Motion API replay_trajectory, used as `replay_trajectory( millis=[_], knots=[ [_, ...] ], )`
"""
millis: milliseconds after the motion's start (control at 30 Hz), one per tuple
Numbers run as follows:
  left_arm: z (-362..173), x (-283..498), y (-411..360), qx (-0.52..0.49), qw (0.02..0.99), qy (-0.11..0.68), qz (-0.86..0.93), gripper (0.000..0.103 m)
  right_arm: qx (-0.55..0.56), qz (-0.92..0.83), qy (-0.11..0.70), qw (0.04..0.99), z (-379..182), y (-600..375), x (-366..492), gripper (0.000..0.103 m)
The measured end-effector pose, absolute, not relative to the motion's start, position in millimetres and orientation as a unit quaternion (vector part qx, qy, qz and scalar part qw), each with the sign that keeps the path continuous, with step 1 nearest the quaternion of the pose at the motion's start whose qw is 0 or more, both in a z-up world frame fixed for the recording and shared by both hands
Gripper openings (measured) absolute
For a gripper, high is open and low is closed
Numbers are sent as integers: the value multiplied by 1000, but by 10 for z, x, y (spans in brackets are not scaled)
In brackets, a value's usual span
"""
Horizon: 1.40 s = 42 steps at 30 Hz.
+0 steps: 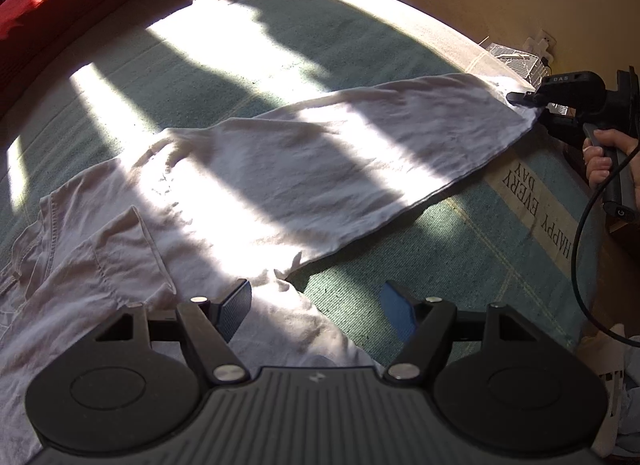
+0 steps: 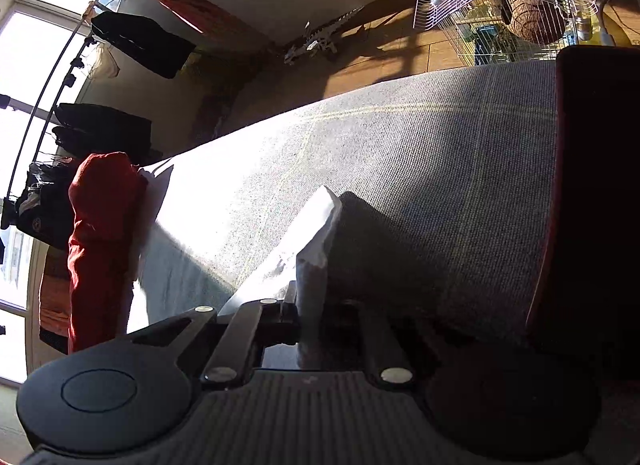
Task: Fold clothes
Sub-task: 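Lift the pinched sleeve with the right tool toward the shirt body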
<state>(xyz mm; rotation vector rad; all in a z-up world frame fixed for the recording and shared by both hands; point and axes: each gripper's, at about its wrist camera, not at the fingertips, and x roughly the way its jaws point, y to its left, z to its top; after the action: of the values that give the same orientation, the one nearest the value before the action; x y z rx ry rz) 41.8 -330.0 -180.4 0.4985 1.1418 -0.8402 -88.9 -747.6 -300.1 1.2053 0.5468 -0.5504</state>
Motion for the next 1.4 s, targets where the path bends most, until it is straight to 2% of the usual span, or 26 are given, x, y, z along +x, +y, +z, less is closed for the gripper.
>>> replay_trajectory(
  millis=[600, 800, 967, 1400],
  knots=[
    [-1319, 369, -2471, 224, 752, 504, -363, 72, 468, -189, 276, 818, -1813, -6736, -345, 9],
    [-1220, 374, -2131, 213, 752, 494, -381, 72, 456, -153, 291, 827, -1635, -6287, -92, 9],
    [-1130, 428, -1829, 202, 770, 475, -375, 78, 442, -124, 303, 835, -1523, -5920, 121, 9],
    [-1094, 449, -1196, 197, 782, 482, -343, 78, 427, -76, 329, 839, -1440, -5183, 536, 9]
  ],
)
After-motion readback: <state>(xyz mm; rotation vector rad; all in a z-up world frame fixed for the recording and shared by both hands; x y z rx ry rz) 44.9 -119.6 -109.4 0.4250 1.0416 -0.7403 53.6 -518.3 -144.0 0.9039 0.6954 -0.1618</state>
